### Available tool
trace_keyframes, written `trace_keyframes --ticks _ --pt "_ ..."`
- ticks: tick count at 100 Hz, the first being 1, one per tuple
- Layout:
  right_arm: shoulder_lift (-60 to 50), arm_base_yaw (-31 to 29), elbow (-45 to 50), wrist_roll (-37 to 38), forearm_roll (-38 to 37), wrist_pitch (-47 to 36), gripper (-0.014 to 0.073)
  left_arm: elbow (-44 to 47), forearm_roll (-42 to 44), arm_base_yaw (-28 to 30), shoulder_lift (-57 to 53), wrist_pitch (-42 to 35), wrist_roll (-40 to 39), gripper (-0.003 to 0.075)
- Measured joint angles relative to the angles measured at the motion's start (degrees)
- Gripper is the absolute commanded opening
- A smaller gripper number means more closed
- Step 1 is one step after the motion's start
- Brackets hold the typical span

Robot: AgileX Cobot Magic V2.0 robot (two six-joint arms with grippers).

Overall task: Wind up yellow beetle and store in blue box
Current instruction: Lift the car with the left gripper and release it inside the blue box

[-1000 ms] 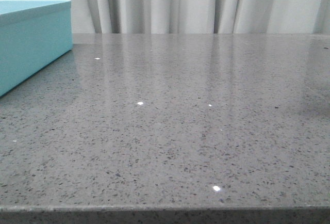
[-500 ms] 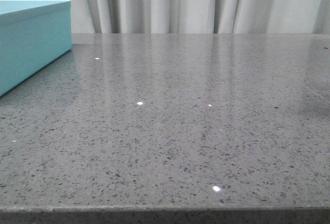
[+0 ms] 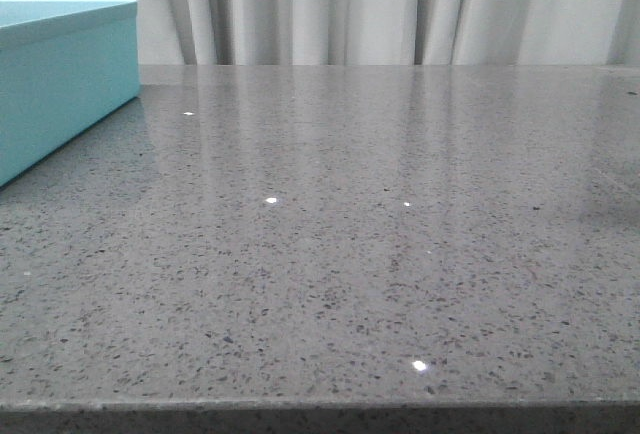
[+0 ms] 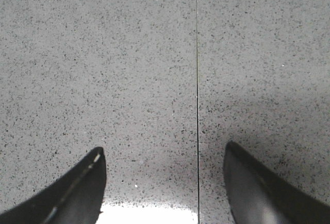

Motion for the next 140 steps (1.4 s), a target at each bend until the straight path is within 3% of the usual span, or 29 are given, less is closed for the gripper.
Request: trace_keyframes --ticks 13,29,36,78,102,140 --pt "0.0 0.0 0.0 0.0 0.2 0.0 0.0486 0.0 -0.4 0.0 0.1 0.0 0.0 0.0255" --pt "0.0 0.0 0.0 0.0 0.2 0.0 0.0486 0.0 -0.4 0.0 0.1 0.0 0.0 0.0439" --pt "0.0 0.0 0.0 0.0 0.2 0.0 0.0486 0.0 -0.4 0.0 0.1 0.0 0.0 0.0479" --pt "-0.6 0.0 0.0 0.0 0.2 -0.6 0.0486 0.0 -0.9 0.0 -1.7 -0.5 0.3 0.0477" --pt "-5.4 0.0 0.0 0.0 -0.9 -3.9 0.0486 0.0 -0.9 0.0 -10.1 -2.7 0.4 0.0384" --pt "-14.5 0.0 1.5 0.0 -6.9 -4.6 0.0476 9.0 -1.4 -1.0 -27.9 -9.2 1.4 0.0078"
